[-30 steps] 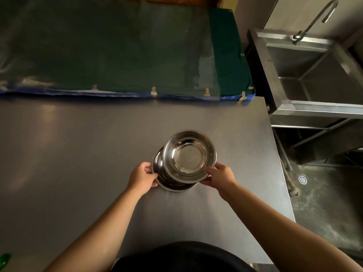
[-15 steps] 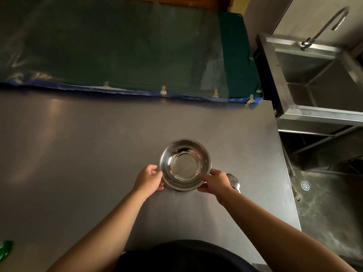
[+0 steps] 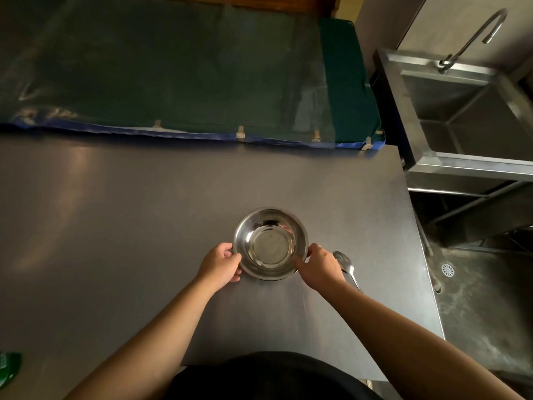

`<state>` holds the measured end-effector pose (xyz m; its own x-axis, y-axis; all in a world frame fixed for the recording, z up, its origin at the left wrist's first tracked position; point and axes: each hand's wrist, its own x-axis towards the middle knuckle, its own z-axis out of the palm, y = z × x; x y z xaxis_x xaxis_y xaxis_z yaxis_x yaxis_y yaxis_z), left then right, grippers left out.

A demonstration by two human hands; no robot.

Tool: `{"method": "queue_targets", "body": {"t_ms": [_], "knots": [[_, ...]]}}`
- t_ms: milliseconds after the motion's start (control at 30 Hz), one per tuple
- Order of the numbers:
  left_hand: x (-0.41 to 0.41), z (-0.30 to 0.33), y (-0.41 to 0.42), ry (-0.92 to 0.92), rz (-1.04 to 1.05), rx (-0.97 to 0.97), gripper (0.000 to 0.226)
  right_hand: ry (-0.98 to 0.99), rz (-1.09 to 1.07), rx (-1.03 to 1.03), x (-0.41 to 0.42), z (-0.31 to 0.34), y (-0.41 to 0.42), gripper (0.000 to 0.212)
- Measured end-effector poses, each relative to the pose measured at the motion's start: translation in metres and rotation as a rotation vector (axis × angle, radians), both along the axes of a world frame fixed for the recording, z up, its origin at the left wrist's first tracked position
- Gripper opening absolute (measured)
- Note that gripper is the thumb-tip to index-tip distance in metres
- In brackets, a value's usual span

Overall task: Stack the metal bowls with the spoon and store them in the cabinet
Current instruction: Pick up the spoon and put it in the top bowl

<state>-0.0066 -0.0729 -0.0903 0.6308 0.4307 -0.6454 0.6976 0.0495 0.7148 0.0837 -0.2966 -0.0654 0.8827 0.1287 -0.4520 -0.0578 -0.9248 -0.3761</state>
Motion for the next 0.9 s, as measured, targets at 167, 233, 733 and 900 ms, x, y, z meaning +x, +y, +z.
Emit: {"method": "queue_targets", "body": {"t_ms": [167,233,733,900], "knots": [[0.000,0.003,-0.001,0.002,-0.027,0.001,0.042,0.024,-0.013,0.007,0.000,-0.001,-0.010,0.042],[0.000,0.005,-0.002,0.002,-0.037,0.003,0.042,0.040,-0.027,0.024,-0.001,-0.001,-0.016,0.038],[-0.010,0.012,-0.005,0.043,-0.093,0.022,0.058,-0.017,-0.091,-0.196,-0.010,-0.018,-0.111,0.034],[-0.009,0.014,-0.004,0.056,-0.103,0.037,0.057,0.022,-0.132,-0.220,-0.009,-0.026,-0.118,0.025]]}}
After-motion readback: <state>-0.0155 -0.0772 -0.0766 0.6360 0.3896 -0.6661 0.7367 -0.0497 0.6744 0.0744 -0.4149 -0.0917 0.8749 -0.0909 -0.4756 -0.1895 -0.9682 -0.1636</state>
